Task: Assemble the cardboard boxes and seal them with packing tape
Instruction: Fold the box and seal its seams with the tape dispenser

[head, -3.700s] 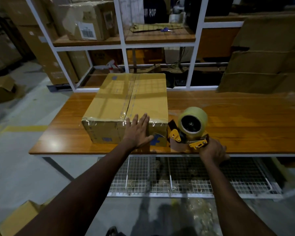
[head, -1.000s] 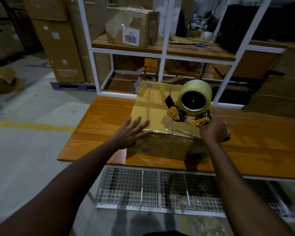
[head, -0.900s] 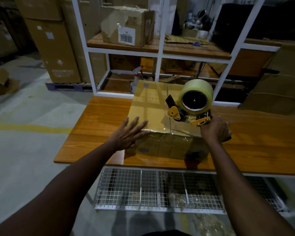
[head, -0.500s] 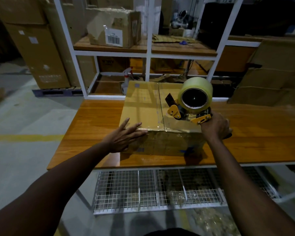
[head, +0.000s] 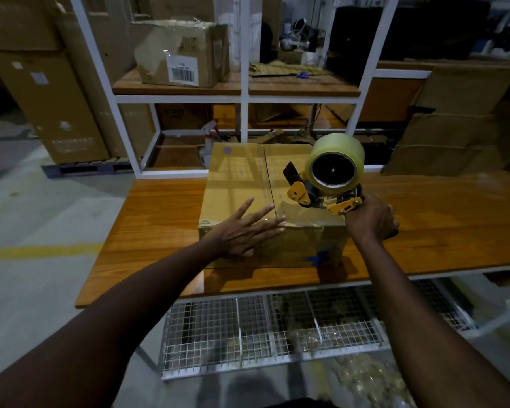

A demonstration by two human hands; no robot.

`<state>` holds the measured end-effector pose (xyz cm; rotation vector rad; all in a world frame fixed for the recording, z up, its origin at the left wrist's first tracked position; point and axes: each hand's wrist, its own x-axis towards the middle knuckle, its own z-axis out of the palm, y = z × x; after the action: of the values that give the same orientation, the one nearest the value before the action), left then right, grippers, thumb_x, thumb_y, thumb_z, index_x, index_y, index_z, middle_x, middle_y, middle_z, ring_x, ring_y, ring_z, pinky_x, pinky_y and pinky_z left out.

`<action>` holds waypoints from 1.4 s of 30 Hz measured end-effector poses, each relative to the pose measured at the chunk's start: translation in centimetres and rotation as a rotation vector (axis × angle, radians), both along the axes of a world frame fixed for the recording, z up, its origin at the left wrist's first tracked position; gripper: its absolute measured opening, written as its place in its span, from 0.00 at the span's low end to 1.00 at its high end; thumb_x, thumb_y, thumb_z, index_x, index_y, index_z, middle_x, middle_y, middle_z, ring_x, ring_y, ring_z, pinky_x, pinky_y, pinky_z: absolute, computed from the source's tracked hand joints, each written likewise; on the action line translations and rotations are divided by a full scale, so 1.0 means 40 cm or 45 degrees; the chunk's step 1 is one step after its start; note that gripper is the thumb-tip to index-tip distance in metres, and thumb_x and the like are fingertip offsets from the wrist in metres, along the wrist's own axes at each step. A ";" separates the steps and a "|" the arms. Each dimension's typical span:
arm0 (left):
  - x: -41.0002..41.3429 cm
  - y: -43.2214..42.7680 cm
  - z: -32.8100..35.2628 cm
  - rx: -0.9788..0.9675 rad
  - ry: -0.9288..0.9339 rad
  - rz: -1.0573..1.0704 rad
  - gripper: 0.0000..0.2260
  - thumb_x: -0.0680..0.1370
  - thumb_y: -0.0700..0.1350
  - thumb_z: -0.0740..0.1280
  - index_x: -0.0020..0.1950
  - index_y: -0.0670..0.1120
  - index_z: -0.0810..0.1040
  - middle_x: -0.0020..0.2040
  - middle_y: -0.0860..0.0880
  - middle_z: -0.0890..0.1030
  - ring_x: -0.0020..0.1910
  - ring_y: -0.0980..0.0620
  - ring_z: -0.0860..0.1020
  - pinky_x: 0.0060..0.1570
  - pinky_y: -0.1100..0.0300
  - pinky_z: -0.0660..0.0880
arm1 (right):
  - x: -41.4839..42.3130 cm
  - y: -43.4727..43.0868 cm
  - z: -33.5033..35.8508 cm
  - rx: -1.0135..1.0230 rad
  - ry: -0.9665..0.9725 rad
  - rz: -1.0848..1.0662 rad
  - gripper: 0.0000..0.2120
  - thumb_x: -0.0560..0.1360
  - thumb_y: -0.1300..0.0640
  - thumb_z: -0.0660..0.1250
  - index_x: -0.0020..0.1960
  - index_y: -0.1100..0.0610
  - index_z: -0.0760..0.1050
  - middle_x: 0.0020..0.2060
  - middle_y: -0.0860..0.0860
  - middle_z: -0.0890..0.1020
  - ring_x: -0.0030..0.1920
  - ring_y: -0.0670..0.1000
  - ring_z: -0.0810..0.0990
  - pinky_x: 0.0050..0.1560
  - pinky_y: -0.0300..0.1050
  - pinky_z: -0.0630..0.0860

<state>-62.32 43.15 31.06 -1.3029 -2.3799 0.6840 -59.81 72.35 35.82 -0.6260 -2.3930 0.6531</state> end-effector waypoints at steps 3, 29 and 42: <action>-0.036 0.066 0.018 -0.053 -0.001 0.019 0.40 0.77 0.65 0.57 0.80 0.56 0.38 0.81 0.44 0.40 0.79 0.35 0.44 0.71 0.29 0.47 | 0.006 0.021 -0.004 0.009 -0.007 -0.032 0.06 0.75 0.50 0.71 0.44 0.52 0.81 0.48 0.53 0.81 0.57 0.63 0.75 0.55 0.58 0.67; -0.123 0.391 -0.020 0.012 -0.046 -0.077 0.41 0.77 0.65 0.60 0.81 0.57 0.39 0.81 0.39 0.44 0.77 0.33 0.53 0.69 0.29 0.58 | -0.016 0.288 -0.013 -0.063 -0.076 -0.265 0.04 0.76 0.54 0.69 0.47 0.54 0.81 0.50 0.56 0.82 0.57 0.64 0.76 0.55 0.58 0.69; -0.116 0.609 -0.024 0.592 -0.521 0.248 0.21 0.78 0.53 0.65 0.71 0.55 0.66 0.73 0.45 0.66 0.72 0.42 0.63 0.67 0.40 0.65 | -0.105 0.426 0.013 -0.116 -0.023 -0.169 0.04 0.76 0.55 0.67 0.44 0.54 0.80 0.49 0.56 0.81 0.58 0.64 0.75 0.57 0.58 0.67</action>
<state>-66.96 67.50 30.09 -1.0916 -2.7820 -0.1169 -64.00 89.40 36.35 -0.8243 -2.3249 0.7045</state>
